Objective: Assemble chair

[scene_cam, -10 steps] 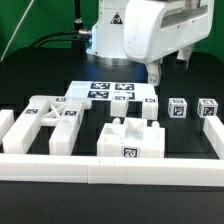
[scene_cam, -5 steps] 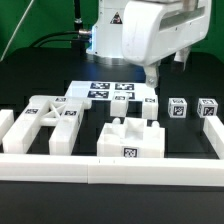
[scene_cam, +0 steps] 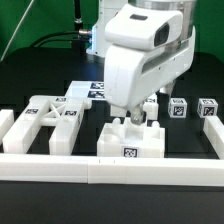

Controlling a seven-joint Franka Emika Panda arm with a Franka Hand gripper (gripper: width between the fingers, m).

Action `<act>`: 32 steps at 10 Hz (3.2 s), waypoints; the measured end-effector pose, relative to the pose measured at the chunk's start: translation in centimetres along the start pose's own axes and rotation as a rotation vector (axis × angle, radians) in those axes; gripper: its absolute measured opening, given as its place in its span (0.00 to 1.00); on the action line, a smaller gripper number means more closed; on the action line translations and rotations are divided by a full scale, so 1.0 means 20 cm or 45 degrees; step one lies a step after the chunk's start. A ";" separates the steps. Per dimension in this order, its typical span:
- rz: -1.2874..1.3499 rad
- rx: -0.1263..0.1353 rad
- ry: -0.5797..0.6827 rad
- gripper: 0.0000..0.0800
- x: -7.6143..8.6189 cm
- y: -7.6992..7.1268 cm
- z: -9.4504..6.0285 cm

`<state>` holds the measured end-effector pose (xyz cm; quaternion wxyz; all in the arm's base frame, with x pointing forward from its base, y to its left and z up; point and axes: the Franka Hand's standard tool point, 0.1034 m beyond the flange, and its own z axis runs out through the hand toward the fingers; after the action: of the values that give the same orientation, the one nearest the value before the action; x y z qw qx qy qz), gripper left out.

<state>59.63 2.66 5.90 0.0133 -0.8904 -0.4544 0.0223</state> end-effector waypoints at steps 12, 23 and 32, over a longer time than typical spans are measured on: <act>0.937 0.069 0.022 0.81 0.08 0.07 -0.01; 1.372 0.096 0.016 0.67 0.07 -0.05 0.26; 1.365 0.097 0.017 0.04 0.07 -0.05 0.26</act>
Offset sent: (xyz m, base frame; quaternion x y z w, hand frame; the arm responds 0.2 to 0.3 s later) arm 0.0000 0.0000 0.0000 0.0000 0.0000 0.1938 0.9810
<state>59.35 4.47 0.68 0.0351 -0.9966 0.0653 0.0368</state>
